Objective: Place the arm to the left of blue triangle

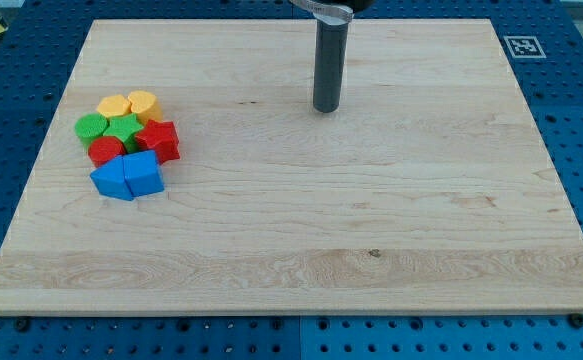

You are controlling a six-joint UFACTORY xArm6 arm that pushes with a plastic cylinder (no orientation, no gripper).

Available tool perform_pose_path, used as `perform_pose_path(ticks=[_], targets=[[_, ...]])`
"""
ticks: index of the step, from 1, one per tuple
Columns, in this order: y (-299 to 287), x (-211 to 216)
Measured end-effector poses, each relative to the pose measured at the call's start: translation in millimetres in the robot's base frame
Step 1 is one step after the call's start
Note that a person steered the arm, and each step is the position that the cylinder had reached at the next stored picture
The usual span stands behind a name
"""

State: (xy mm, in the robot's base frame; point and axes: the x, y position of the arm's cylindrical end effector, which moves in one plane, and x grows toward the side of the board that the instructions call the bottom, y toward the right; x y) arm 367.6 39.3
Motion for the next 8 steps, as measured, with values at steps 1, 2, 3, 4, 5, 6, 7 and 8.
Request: perform_pose_path(ticks=[1, 2, 3, 4, 5, 6, 7, 8], targets=[[-1, -6], [-53, -48], [-139, -80], [-221, -87], [-285, -67], [-322, -21], [-327, 20], [-327, 25]])
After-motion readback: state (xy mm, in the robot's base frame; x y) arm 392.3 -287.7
